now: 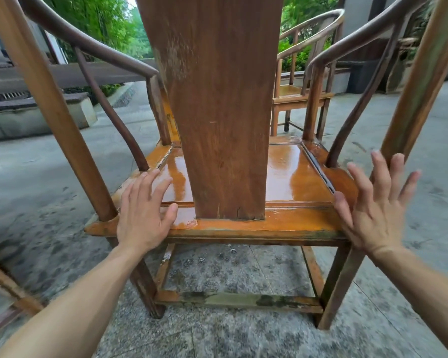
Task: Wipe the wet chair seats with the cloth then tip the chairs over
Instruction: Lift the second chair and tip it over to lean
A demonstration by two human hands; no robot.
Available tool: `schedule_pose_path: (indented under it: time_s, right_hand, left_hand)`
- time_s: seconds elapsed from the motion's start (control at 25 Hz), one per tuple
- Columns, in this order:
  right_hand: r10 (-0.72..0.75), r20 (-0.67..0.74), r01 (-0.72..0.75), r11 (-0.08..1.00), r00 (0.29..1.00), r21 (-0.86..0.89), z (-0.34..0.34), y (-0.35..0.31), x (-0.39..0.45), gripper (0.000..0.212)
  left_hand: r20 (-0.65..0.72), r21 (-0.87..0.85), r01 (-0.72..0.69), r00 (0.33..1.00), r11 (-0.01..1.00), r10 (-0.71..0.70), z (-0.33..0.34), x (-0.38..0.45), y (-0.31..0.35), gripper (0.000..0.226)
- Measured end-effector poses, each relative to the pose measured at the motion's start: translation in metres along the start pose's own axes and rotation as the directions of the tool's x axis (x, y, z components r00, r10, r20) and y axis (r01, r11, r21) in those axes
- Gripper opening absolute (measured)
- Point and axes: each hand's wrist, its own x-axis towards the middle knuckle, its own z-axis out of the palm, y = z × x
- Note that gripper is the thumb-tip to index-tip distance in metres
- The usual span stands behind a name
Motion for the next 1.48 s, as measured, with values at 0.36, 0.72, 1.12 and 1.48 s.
schedule_pose_path:
  time_s: [0.36,0.72,1.12,1.48]
  right_hand:
    - [-0.021,-0.035,0.022,1.000,0.999,0.020,0.013,-0.002,-0.015,0.066]
    - [-0.037,-0.005,0.037,0.999,0.999,0.032,0.029,0.014,-0.001,0.065]
    - [-0.069,-0.017,0.070,0.995,0.997,0.068,0.070,0.045,0.019,0.065]
    - [-0.111,-0.060,0.117,0.987,0.992,0.109,0.119,0.073,0.045,0.067]
  left_hand:
    - [0.047,-0.012,0.033,0.998,0.999,-0.032,0.006,0.001,-0.002,0.061]
    - [0.144,-0.005,0.121,0.982,0.993,-0.119,0.009,0.010,0.008,0.068]
    - [0.133,-0.003,0.176,0.976,0.984,-0.174,0.025,0.024,0.033,0.070]
    - [0.116,0.069,0.233,0.964,0.970,-0.240,0.048,0.047,0.053,0.072]
